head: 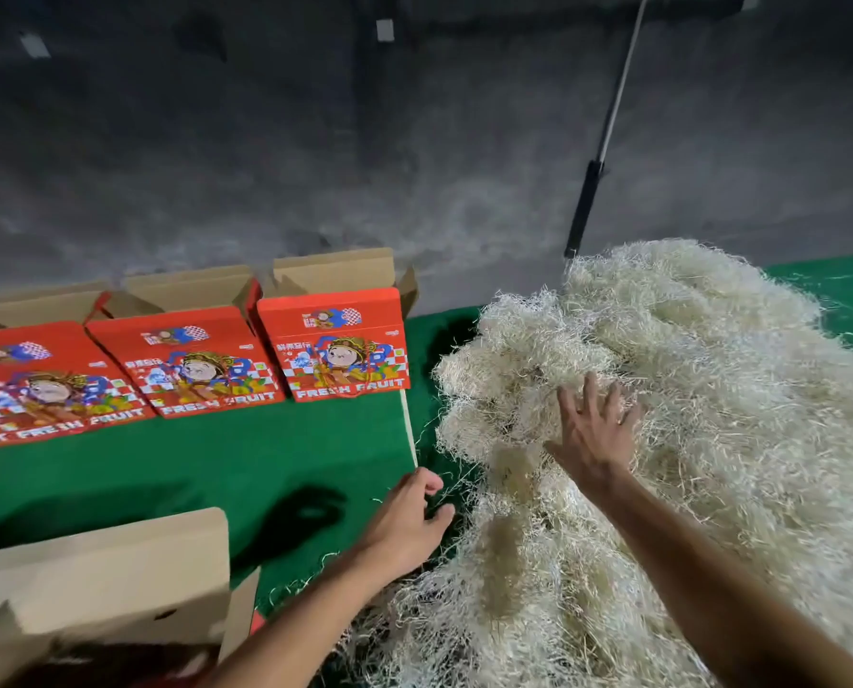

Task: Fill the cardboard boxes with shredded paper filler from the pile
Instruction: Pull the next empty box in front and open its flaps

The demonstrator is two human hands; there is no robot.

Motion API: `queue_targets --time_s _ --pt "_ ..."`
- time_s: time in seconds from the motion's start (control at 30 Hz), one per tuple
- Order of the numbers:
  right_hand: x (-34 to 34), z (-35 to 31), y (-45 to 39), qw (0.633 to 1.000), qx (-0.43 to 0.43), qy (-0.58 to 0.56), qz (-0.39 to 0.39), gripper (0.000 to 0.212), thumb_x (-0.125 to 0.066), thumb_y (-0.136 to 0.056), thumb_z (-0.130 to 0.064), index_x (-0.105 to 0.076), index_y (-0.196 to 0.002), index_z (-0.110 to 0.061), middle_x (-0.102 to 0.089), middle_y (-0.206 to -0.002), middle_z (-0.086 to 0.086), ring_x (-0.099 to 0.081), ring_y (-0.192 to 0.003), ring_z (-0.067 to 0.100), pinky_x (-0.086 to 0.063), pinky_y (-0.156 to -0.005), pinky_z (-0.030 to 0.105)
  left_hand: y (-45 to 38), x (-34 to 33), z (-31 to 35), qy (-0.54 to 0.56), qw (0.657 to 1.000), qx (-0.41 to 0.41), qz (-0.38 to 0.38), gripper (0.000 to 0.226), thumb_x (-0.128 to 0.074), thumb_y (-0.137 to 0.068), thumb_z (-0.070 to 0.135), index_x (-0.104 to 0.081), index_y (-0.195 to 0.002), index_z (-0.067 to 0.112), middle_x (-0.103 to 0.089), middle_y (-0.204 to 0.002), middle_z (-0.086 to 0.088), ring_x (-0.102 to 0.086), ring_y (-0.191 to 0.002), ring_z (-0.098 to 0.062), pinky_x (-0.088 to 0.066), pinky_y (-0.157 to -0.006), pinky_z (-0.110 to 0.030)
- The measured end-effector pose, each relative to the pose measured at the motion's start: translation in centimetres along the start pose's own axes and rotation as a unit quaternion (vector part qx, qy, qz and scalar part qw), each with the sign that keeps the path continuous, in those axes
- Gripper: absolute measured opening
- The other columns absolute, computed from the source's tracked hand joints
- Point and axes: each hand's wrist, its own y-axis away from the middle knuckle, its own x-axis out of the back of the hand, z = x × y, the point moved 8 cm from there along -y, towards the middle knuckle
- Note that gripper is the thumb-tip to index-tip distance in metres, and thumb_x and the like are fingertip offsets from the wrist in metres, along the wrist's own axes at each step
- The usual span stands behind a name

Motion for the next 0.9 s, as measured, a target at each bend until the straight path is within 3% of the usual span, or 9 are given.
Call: queue_targets --time_s 0.1,0.17,0.23,0.33,0.5,0.6,0.73,0.8,0.9 --pt "-2.2 0.0 -0.6 1.0 -0.001 -0.003 -0.025 0.101 -0.056 -0.085 -0.067 0.003 -0.157 -0.025 0.004 -0.164 0.017 -0.018 -0.145 0.049 -0.022 -0.114 0.063 -0.6 -0.8 -1.4 -0.012 1.0 0.014 -0.012 0.03 -0.057 -0.098 0.039 -0.049 -0.124 0.028 -0.052 -0.131 0.012 -0.054 -0.116 -0.003 -0.044 -0.106 -0.032" --pt "-3.3 -0.4 -0.1 0.999 0.01 -0.002 -0.036 0.089 -0.058 -0.091 -0.051 -0.004 -0.157 -0.025 -0.013 -0.16 0.017 -0.041 -0.131 0.04 -0.04 -0.108 0.051 -0.7 -1.2 -2.2 -0.018 0.999 0.023 -0.021 0.031 -0.057 -0.097 0.038 -0.05 -0.125 0.028 -0.052 -0.133 0.013 -0.053 -0.118 -0.003 -0.043 -0.108 -0.033" --pt "-3.9 -0.8 0.3 0.999 0.018 0.009 -0.038 0.075 -0.057 -0.095 -0.031 -0.014 -0.155 -0.02 -0.029 -0.151 0.017 -0.05 -0.118 0.031 -0.047 -0.101 0.046 -0.7 -1.3 -2.8 -0.021 0.999 0.028 -0.028 0.031 -0.057 -0.097 0.04 -0.05 -0.125 0.03 -0.051 -0.133 0.016 -0.053 -0.118 -0.001 -0.044 -0.107 -0.033" --pt "-3.3 -1.2 0.9 0.999 0.034 0.019 -0.029 0.064 -0.057 -0.094 -0.016 -0.024 -0.149 -0.015 -0.042 -0.139 0.015 -0.051 -0.117 0.029 -0.049 -0.101 0.047 -0.6 -0.9 -3.0 -0.029 0.999 0.029 -0.032 0.027 -0.057 -0.096 0.042 -0.051 -0.122 0.035 -0.052 -0.129 0.019 -0.055 -0.111 0.001 -0.047 -0.103 -0.033" --pt "2.2 -2.5 1.0 0.998 0.065 0.003 0.026 0.054 -0.049 -0.097 -0.018 -0.031 -0.147 -0.016 -0.052 -0.126 0.01 -0.054 -0.107 0.024 -0.053 -0.093 0.045 0.3 1.3 -1.9 -0.014 1.0 0.022 -0.01 0.025 -0.056 -0.096 0.045 -0.051 -0.119 0.037 -0.053 -0.126 0.02 -0.057 -0.103 0.003 -0.05 -0.097 -0.033" --pt "7.1 -4.0 1.6 0.993 0.083 -0.053 0.065 0.047 -0.045 -0.1 -0.013 -0.035 -0.146 -0.018 -0.055 -0.121 0.006 -0.056 -0.097 0.019 -0.058 -0.073 0.034 1.5 3.2 -0.6 0.012 1.0 0.016 0.007 0.024 -0.057 -0.097 0.043 -0.053 -0.119 0.035 -0.053 -0.127 0.02 -0.057 -0.104 0.002 -0.048 -0.099 -0.032" --pt "13.8 -7.8 4.2 0.974 0.143 -0.153 0.086 0.05 -0.053 -0.098 -0.018 -0.04 -0.146 -0.023 -0.054 -0.134 0.005 -0.063 -0.095 0.016 -0.06 -0.071 0.031 4.0 6.6 0.8 0.072 0.997 0.007 0.035 0.021 -0.059 -0.096 0.04 -0.057 -0.116 0.034 -0.055 -0.121 0.02 -0.059 -0.102 0.002 -0.047 -0.097 -0.029" --pt "17.6 -10.1 6.1 0.958 0.153 -0.225 0.096 0.048 -0.058 -0.097 -0.027 -0.045 -0.143 -0.027 -0.056 -0.133 0.001 -0.066 -0.083 0.01 -0.06 -0.072 0.032 5.7 8.7 0.9 0.12 0.992 0.002 0.05 0.019 -0.059 -0.097 0.04 -0.058 -0.114 0.033 -0.056 -0.118 0.021 -0.06 -0.1 0.0 -0.049 -0.092 -0.027" --pt "23.4 -14.0 8.9 0.922 0.157 -0.324 0.145 0.04 -0.063 -0.094 -0.034 -0.054 -0.133 -0.032 -0.065 -0.105 -0.013 -0.054 -0.05 -0.004 -0.043 -0.05 0.01 8.7 12.4 0.1 0.188 0.979 0.007 0.084 0.014 -0.057 -0.097 0.042 -0.059 -0.109 0.035 -0.059 -0.11 0.02 -0.061 -0.093 0.0 -0.051 -0.074 -0.016"
